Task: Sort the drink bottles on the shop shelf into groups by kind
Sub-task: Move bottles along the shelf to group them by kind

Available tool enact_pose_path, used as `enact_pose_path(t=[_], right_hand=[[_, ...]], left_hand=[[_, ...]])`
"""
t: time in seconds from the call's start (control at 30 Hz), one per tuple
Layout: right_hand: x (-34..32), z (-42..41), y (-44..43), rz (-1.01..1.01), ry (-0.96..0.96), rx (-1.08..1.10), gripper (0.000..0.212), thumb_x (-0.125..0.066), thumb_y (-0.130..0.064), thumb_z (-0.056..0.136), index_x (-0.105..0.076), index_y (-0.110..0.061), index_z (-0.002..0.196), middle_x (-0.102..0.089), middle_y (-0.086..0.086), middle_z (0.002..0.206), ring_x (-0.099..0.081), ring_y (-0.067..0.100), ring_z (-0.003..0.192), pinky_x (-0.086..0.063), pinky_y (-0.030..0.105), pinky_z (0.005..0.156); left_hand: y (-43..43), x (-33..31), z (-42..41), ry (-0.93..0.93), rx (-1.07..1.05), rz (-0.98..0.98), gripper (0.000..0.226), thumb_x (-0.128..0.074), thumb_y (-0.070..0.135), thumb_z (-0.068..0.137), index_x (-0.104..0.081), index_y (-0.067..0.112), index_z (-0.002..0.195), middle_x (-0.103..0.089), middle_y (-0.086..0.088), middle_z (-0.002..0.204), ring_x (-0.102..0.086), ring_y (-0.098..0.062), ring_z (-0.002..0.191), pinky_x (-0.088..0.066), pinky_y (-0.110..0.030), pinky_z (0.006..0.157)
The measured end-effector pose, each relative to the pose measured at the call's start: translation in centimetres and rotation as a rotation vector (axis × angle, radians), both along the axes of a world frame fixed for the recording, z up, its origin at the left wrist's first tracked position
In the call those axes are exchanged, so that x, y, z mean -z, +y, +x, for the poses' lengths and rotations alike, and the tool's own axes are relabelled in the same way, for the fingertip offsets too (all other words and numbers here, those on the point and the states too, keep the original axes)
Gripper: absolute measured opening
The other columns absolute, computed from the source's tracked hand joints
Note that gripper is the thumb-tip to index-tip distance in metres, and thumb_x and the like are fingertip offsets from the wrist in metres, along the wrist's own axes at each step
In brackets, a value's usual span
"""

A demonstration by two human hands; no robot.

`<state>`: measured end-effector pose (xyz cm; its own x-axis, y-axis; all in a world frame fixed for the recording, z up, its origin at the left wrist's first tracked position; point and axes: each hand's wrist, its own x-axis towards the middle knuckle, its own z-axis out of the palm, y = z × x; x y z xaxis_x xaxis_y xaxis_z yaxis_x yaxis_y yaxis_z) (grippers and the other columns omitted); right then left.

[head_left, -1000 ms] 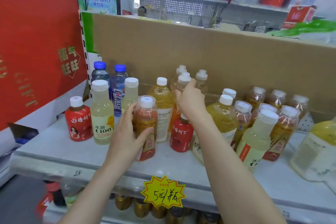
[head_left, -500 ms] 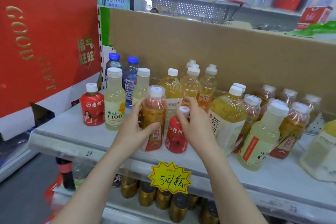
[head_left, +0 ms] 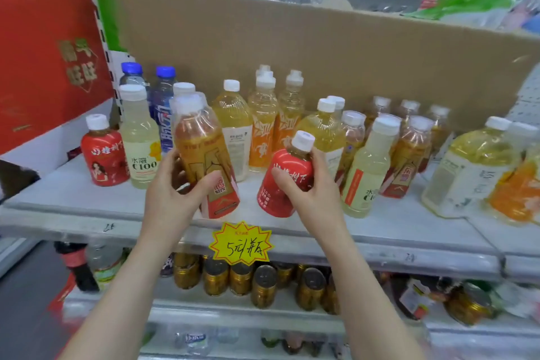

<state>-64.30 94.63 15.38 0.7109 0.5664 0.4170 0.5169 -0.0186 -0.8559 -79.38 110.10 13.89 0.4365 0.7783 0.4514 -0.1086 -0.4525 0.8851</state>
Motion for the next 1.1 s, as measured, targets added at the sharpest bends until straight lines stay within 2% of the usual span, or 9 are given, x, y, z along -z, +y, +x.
enact_pose_path(t=[0.1,0.2,0.37,0.53,0.63,0.77,0.87,0.93,1.1], right_hand=[[-0.2,-0.4,-4.5,0.072,0.059,0.049,0.048,-0.073,-0.046,0.087,-0.047,-0.048,0.127,-0.061,-0.021,0.116,-0.061,-0.007,0.101,-0.054,0.023,0.089],[0.5,-0.1,-8.6,0.121,0.123,0.148,0.040,-0.072,-0.049,0.087,-0.044,-0.059,0.113,-0.059,-0.028,0.109,-0.061,-0.010,0.099,-0.052,0.018,0.082],[2.2,1.9,-15.0,0.142,0.174,0.271,0.056,-0.072,-0.058,0.082,-0.049,-0.042,0.130,-0.063,-0.017,0.113,-0.065,0.002,0.100,-0.059,0.040,0.088],[2.8,5.3,-20.1,0.145,0.158,0.333,0.057,-0.076,-0.058,0.077,-0.052,-0.044,0.127,-0.064,-0.019,0.111,-0.065,0.000,0.098,-0.057,0.030,0.082],[2.6,8.2,-23.0,0.108,0.139,0.338,0.053,-0.077,-0.050,0.081,-0.051,-0.045,0.127,-0.062,-0.020,0.113,-0.063,-0.005,0.096,-0.056,0.025,0.082],[1.9,12.6,-26.4,0.070,0.100,0.316,0.053,-0.077,-0.046,0.081,-0.047,-0.046,0.125,-0.057,-0.025,0.111,-0.059,-0.005,0.098,-0.051,0.028,0.086],[1.7,15.7,-28.2,0.047,0.085,0.276,0.052,-0.079,-0.043,0.082,-0.046,-0.050,0.122,-0.055,-0.027,0.108,-0.058,-0.007,0.096,-0.052,0.026,0.087],[1.8,17.4,-29.2,0.047,0.072,0.250,0.049,-0.079,-0.042,0.082,-0.047,-0.054,0.117,-0.057,-0.026,0.111,-0.059,-0.007,0.097,-0.053,0.026,0.088],[2.4,20.7,-30.8,0.063,0.111,0.196,0.059,-0.080,-0.045,0.079,-0.050,-0.044,0.131,-0.060,-0.020,0.119,-0.061,0.000,0.103,-0.057,0.031,0.089]], left_hand=[[-3.4,-1.1,-0.3,-0.029,0.104,-0.015,0.038,-0.073,0.040,0.072,-0.058,0.039,0.107,-0.070,0.014,0.099,-0.064,0.009,0.084,-0.048,-0.006,0.068],[-6.9,-0.9,0.6,-0.007,0.219,-0.072,0.040,-0.073,0.043,0.068,-0.059,0.042,0.106,-0.073,0.021,0.096,-0.067,0.005,0.088,-0.051,-0.008,0.070],[-12.7,0.9,3.1,0.047,0.330,-0.126,0.047,-0.075,0.041,0.067,-0.062,0.035,0.111,-0.074,0.015,0.101,-0.069,-0.002,0.094,-0.056,-0.019,0.076],[-17.9,1.0,7.2,0.053,0.357,-0.119,0.058,-0.075,0.039,0.067,-0.061,0.023,0.120,-0.073,0.010,0.105,-0.069,0.001,0.092,-0.054,-0.013,0.073],[-20.8,0.6,10.7,0.059,0.345,-0.090,0.059,-0.077,0.040,0.072,-0.057,0.025,0.126,-0.070,0.014,0.111,-0.066,0.005,0.096,-0.052,-0.009,0.073],[-24.1,-0.1,16.8,0.073,0.307,-0.038,0.057,-0.078,0.032,0.082,-0.051,0.029,0.133,-0.063,0.016,0.118,-0.060,0.010,0.102,-0.051,-0.010,0.078],[-25.6,0.2,21.2,0.094,0.265,-0.032,0.059,-0.077,0.032,0.084,-0.049,0.026,0.135,-0.063,0.013,0.120,-0.060,0.003,0.107,-0.055,-0.031,0.094],[-26.2,0.6,23.4,0.118,0.206,-0.029,0.067,-0.077,0.035,0.084,-0.045,0.025,0.141,-0.062,0.008,0.130,-0.059,-0.009,0.116,-0.051,-0.038,0.101],[-26.8,1.4,27.6,0.214,0.085,0.019,0.077,-0.074,0.037,0.086,-0.034,0.021,0.150,-0.054,0.002,0.143,-0.050,-0.014,0.127,-0.039,-0.027,0.096]])
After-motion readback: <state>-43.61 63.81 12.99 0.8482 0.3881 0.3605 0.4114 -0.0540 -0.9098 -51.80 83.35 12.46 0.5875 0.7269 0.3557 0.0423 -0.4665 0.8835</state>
